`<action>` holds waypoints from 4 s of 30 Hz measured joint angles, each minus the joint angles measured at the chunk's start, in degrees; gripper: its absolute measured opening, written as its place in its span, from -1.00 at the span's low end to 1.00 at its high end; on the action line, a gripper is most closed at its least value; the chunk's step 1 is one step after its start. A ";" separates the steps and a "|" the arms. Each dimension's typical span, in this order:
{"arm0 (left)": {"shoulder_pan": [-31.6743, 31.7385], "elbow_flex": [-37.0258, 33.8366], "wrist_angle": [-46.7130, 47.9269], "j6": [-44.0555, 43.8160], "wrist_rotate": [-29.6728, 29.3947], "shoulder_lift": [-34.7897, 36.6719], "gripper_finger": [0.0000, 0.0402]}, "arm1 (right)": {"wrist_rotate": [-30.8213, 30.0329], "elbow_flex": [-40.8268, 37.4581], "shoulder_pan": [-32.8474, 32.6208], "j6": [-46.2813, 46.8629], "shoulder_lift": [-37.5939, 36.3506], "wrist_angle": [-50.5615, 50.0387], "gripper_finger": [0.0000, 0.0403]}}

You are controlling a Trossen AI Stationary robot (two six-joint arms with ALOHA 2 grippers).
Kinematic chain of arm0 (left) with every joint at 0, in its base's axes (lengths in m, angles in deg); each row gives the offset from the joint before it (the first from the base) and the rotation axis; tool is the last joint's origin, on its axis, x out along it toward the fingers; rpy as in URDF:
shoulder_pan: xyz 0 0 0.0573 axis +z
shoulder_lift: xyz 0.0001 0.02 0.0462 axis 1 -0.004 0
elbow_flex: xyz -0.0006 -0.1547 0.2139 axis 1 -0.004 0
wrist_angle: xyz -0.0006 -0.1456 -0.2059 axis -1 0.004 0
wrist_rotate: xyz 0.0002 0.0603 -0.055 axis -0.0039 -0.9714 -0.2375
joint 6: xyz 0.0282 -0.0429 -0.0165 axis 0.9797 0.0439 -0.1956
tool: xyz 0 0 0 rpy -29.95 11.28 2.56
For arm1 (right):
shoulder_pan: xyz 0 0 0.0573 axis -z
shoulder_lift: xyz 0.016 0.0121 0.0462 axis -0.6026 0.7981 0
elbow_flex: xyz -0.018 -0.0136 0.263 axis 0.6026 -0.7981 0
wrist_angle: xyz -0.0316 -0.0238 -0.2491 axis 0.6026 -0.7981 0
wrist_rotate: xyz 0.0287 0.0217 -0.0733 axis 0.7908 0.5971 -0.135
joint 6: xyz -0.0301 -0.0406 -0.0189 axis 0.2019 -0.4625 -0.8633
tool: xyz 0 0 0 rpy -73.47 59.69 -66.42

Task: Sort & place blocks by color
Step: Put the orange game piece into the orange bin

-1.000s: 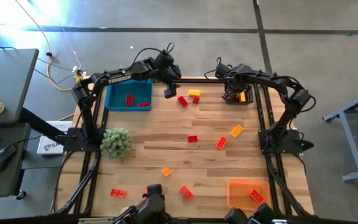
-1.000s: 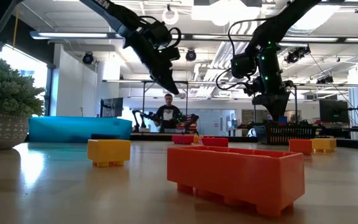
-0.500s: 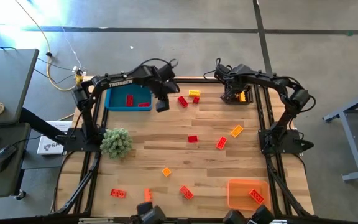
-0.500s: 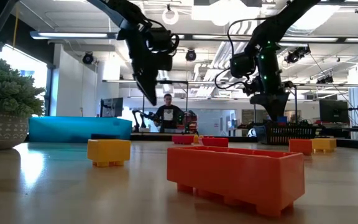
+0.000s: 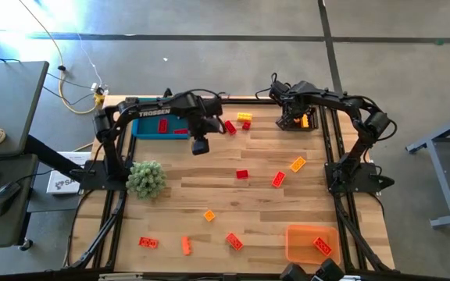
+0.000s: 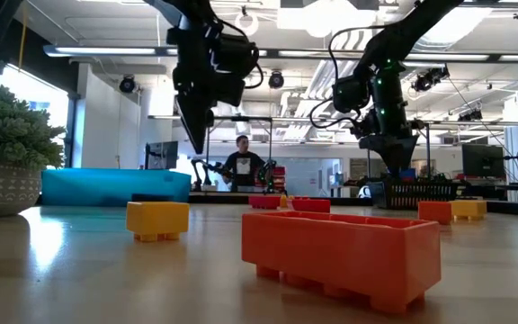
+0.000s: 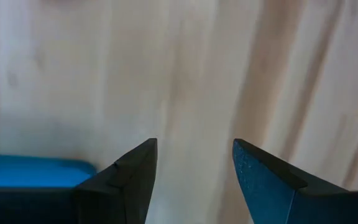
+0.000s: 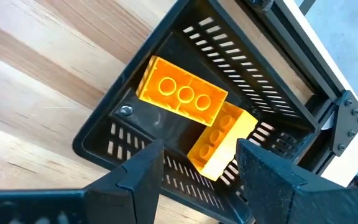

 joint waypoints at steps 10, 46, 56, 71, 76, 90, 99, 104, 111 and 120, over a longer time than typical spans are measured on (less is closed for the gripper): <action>-6.95 -5.50 2.76 -4.84 -0.02 7.97 -0.02 | 0.10 0.00 0.00 2.30 0.00 -2.60 -0.06; -47.29 -16.68 -10.92 7.65 -2.61 22.39 -0.02 | 11.91 0.07 -18.20 18.13 -16.96 -1.62 -0.06; -52.71 -16.68 -20.99 5.67 -2.58 18.56 -0.02 | 13.21 0.07 -22.75 18.56 -16.96 -1.40 -0.06; -58.83 -16.71 -26.16 12.16 -2.60 8.20 -0.02 | 11.81 0.07 -26.25 24.22 -16.94 -0.81 -0.06; -59.05 -16.72 -25.99 14.72 -2.66 5.45 -0.02 | 10.49 0.07 -26.91 26.09 -16.94 -0.79 -0.06; -59.23 -16.70 -27.19 16.71 -5.00 -1.53 -0.02 | 10.49 0.07 -27.28 26.13 -16.94 -0.33 -0.06; -59.25 -16.63 -27.68 16.70 -5.58 -3.13 -0.02 | 10.49 0.07 -27.28 26.12 -16.94 -0.33 -0.06; -59.31 -16.65 -27.92 16.67 -4.77 -4.21 -0.02 | 10.49 0.04 -27.28 26.11 -16.93 -0.35 -0.06; -59.29 -16.65 -28.31 16.65 -5.19 -4.15 -0.19 | 9.93 0.04 -27.28 26.11 -16.92 -0.31 -0.06; -58.54 -16.65 -27.34 11.64 -4.29 -3.89 -0.67 | 11.92 0.04 -27.50 29.42 -16.92 -0.33 -0.06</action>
